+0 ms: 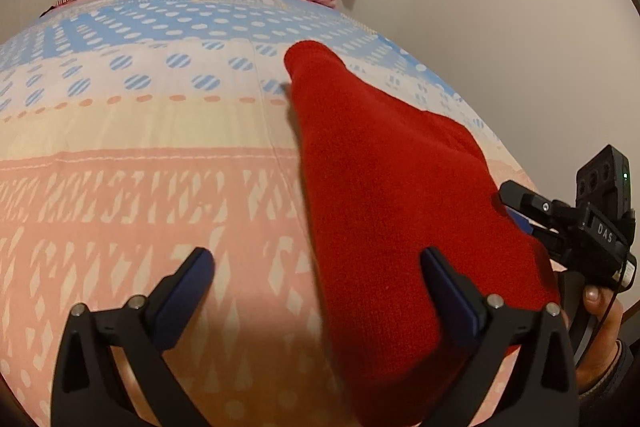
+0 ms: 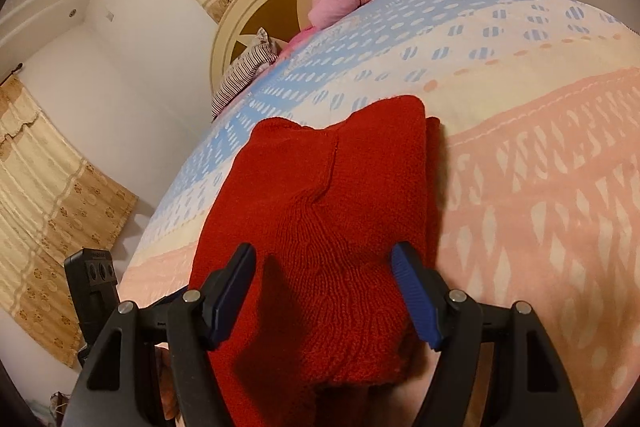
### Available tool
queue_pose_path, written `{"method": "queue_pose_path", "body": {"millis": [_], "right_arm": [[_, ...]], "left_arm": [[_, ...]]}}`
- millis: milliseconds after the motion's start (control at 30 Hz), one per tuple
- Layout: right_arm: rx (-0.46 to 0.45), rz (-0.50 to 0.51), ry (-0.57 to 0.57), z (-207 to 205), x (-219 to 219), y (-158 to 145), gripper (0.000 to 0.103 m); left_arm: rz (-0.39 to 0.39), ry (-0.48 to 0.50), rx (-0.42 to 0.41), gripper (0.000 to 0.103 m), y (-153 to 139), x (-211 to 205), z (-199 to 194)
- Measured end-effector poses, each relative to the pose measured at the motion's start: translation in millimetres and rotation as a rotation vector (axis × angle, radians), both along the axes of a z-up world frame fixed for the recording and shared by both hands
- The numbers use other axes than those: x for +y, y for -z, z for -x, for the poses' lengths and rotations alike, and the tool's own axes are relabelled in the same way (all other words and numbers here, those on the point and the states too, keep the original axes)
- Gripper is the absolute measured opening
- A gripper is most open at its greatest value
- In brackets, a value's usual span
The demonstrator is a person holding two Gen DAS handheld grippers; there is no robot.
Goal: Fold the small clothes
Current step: 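Grasp the folded cardigan end with the right tool and lift it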
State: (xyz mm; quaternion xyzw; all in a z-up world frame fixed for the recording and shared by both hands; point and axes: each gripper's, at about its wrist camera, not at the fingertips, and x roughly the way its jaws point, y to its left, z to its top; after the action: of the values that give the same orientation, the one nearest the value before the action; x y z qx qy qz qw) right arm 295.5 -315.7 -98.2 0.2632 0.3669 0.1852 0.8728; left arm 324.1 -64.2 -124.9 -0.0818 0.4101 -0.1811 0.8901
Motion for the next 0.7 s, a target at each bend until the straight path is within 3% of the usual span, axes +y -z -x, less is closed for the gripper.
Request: {"method": "queue_pose_path", "body": {"millis": [267,433,567,700], "right_arm": [[-0.008,0.041,0.007,0.4,5.4,-0.1,0.071],[-0.02,0.013,0.008,2.4,1.9,-4.3,0.071],[-0.123,-0.061,0.1,17.0,-18.6,-20.0,0.071],[-0.012,-0.069,0.159,-2.8,-29.4,-12.1,0.071]], "left_arm": [[-0.013,-0.003,-0.005,0.103,1.0,-1.6,0.8],[-0.033,-0.01,-0.034,0.103,-3.3,-2.3,4.7],[0.092,0.061,-0.062,0.103,-10.0,1.9,10.7],[0.164,0.098,0.008,0.103,-1.6,1.2,1.4]]}}
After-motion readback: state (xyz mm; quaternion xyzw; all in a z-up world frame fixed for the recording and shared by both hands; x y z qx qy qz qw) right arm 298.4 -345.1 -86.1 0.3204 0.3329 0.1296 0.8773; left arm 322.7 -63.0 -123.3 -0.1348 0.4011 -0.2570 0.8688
